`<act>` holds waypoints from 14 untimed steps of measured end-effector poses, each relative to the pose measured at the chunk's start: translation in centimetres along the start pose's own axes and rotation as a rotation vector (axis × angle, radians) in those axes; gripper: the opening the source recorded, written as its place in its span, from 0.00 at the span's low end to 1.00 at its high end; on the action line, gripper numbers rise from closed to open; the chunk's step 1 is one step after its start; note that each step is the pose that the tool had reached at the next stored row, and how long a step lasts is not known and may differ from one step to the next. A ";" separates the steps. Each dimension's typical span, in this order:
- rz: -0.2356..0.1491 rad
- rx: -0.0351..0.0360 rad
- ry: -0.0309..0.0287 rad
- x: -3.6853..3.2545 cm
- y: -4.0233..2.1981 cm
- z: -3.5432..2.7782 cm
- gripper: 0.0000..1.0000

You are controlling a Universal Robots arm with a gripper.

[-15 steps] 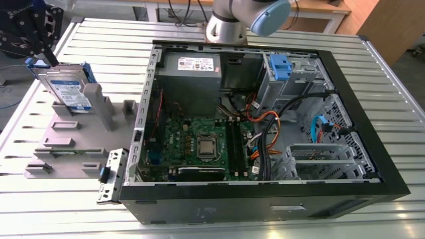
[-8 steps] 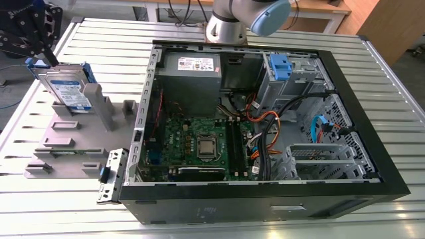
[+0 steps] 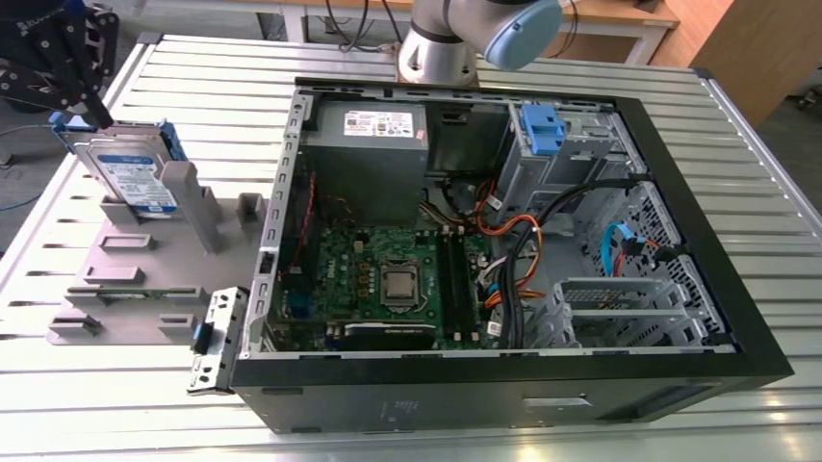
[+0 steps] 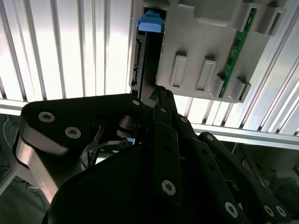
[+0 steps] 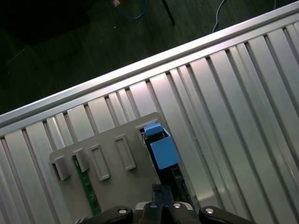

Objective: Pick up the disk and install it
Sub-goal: 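Pick up the disk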

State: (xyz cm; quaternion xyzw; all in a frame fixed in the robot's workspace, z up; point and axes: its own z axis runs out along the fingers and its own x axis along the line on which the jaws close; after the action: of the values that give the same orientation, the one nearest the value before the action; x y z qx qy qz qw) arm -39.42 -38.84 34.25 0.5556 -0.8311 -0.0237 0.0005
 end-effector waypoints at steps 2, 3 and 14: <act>-0.012 -0.0003 0.0004 0.00 0.00 0.00 0.11; -0.018 -0.0004 0.0007 0.00 0.00 0.00 0.11; -0.085 -0.0022 0.0033 0.00 0.00 0.00 0.11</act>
State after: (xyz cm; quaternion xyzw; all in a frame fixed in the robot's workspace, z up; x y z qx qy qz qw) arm -39.42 -38.84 34.25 0.5905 -0.8067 -0.0236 0.0014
